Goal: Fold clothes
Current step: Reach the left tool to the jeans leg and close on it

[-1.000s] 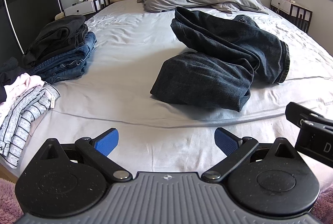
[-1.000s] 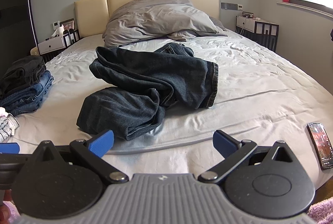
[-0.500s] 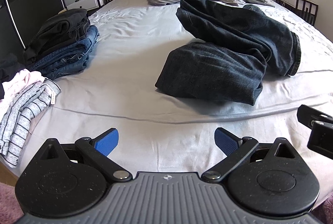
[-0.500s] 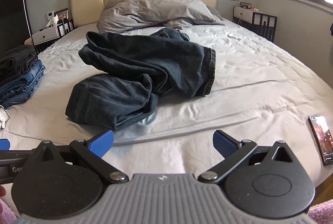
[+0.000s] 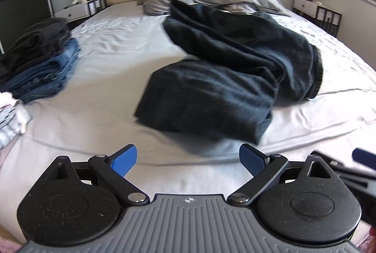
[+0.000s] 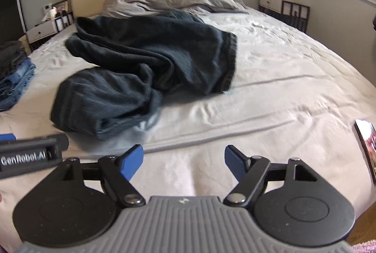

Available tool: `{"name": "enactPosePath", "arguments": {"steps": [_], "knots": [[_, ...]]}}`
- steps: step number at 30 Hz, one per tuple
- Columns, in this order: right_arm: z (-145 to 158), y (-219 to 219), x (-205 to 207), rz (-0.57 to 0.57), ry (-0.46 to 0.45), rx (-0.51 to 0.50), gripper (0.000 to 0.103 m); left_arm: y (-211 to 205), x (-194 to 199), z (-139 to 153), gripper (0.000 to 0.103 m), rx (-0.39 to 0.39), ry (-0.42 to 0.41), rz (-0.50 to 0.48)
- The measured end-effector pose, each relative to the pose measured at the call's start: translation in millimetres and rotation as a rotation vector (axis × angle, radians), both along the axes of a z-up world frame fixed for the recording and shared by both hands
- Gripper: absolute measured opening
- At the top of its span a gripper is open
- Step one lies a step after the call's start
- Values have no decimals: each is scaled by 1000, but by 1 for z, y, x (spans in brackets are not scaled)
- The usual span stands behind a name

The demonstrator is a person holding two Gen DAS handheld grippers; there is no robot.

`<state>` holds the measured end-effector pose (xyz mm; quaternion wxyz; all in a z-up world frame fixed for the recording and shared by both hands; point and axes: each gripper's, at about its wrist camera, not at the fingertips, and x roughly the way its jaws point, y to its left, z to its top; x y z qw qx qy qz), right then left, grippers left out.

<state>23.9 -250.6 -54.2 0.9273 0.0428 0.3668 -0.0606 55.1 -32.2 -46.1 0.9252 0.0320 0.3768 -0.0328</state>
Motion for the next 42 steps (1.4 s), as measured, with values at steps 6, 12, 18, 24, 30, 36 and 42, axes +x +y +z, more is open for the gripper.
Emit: {"name": "enactPosePath", "arguments": {"steps": [6, 12, 18, 24, 30, 36, 42], "knots": [[-4, -8, 0, -17, 17, 7, 77, -27, 22, -11, 83, -34, 23, -54], [-7, -16, 1, -34, 34, 13, 79, -36, 35, -30, 58, -47, 52, -59], [-11, -23, 1, -51, 52, 20, 79, -25, 40, -28, 21, -98, 45, -64], [-13, -29, 3, -56, 54, 29, 79, -9, 31, -17, 9, -58, -11, -57], [-4, -23, -3, -34, 31, 34, 79, 8, 23, -7, 7, -18, -66, -50], [7, -10, -10, 9, 4, 34, 80, 34, 10, 10, 4, 25, -101, -7], [18, 2, -17, 54, -22, 37, 80, 67, -5, 30, 0, 70, -121, 59]]}}
